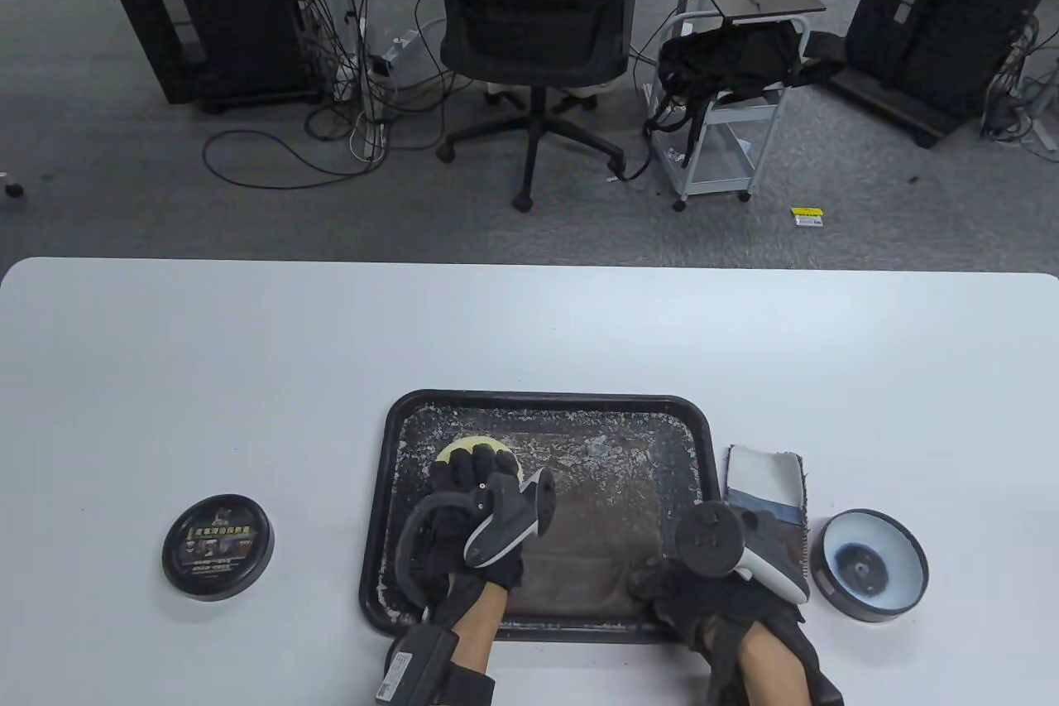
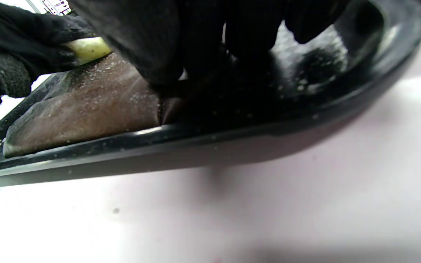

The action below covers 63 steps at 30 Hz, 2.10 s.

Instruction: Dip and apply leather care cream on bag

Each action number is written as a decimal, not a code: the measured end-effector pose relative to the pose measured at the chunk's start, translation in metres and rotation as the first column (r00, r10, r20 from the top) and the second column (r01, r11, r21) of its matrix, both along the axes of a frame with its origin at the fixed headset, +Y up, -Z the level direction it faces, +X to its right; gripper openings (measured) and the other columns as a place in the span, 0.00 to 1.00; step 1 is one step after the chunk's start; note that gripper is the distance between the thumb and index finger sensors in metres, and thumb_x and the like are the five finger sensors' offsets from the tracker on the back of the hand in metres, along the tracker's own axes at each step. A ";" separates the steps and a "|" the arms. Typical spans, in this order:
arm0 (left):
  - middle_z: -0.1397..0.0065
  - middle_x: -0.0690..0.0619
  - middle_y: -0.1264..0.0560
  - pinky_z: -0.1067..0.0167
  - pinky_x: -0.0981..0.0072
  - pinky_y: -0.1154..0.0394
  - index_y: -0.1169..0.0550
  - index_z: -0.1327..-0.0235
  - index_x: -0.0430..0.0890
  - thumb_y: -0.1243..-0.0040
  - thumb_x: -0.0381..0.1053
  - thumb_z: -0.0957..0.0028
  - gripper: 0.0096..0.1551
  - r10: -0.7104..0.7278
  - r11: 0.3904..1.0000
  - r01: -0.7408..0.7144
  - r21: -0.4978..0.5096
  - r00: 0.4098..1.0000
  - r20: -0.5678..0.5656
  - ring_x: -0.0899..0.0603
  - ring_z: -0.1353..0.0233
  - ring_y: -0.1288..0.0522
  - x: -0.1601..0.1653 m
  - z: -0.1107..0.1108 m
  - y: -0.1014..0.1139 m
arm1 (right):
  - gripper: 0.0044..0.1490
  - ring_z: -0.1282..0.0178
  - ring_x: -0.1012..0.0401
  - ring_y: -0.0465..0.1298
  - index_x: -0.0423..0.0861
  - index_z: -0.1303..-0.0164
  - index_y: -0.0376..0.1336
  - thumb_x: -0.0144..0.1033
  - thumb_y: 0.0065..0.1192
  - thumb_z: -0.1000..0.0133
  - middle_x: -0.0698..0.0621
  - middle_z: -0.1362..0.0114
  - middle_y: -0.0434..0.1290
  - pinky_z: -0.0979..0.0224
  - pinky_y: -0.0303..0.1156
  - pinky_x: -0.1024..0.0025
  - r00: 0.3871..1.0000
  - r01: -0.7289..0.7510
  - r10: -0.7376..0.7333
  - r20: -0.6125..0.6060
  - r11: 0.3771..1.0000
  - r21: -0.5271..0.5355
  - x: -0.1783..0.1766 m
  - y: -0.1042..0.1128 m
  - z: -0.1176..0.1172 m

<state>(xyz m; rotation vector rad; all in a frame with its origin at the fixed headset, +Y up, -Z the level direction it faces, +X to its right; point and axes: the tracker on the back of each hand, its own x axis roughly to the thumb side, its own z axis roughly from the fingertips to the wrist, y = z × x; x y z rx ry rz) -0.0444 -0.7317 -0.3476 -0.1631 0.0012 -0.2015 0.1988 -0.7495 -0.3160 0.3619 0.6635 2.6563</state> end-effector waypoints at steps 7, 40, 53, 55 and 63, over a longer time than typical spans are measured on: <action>0.13 0.59 0.41 0.18 0.48 0.42 0.41 0.20 0.62 0.46 0.52 0.39 0.33 0.084 0.996 -0.080 -0.046 0.992 0.098 0.46 0.14 0.39 0.027 0.000 0.004 | 0.30 0.25 0.46 0.65 0.50 0.38 0.72 0.33 0.65 0.54 0.48 0.27 0.70 0.27 0.63 0.42 1.000 0.001 -0.001 -0.002 1.000 0.002 -0.001 0.000 0.000; 0.13 0.66 0.41 0.18 0.47 0.42 0.40 0.22 0.68 0.46 0.53 0.40 0.32 -0.053 0.998 0.056 0.006 0.912 0.407 0.49 0.13 0.40 0.093 0.010 -0.012 | 0.31 0.25 0.46 0.65 0.51 0.38 0.72 0.33 0.64 0.54 0.48 0.27 0.69 0.26 0.62 0.42 1.000 0.010 -0.010 -0.006 1.000 -0.006 -0.003 -0.001 0.000; 0.15 0.62 0.34 0.19 0.48 0.39 0.35 0.23 0.64 0.44 0.53 0.41 0.31 -0.244 0.967 0.245 -0.075 0.970 0.016 0.49 0.15 0.34 0.037 0.006 -0.005 | 0.30 0.25 0.46 0.65 0.51 0.38 0.72 0.33 0.64 0.54 0.48 0.27 0.70 0.27 0.63 0.42 1.000 -0.005 0.005 0.005 1.000 0.006 -0.005 -0.001 0.001; 0.15 0.63 0.36 0.19 0.48 0.39 0.37 0.23 0.65 0.44 0.53 0.40 0.31 -0.261 0.957 0.248 -0.148 0.962 -0.078 0.49 0.15 0.34 0.030 0.005 -0.005 | 0.30 0.25 0.47 0.65 0.51 0.38 0.72 0.33 0.64 0.54 0.48 0.27 0.70 0.27 0.63 0.43 1.000 -0.004 0.004 0.005 1.000 0.005 -0.005 -0.001 0.001; 0.16 0.59 0.34 0.20 0.49 0.37 0.36 0.22 0.62 0.44 0.52 0.40 0.31 -0.347 0.935 0.315 -0.165 0.910 -0.226 0.48 0.17 0.32 0.021 0.006 -0.005 | 0.30 0.25 0.47 0.65 0.51 0.38 0.72 0.33 0.64 0.54 0.49 0.27 0.70 0.27 0.63 0.43 1.000 0.004 -0.004 0.003 1.000 0.000 -0.005 -0.001 0.001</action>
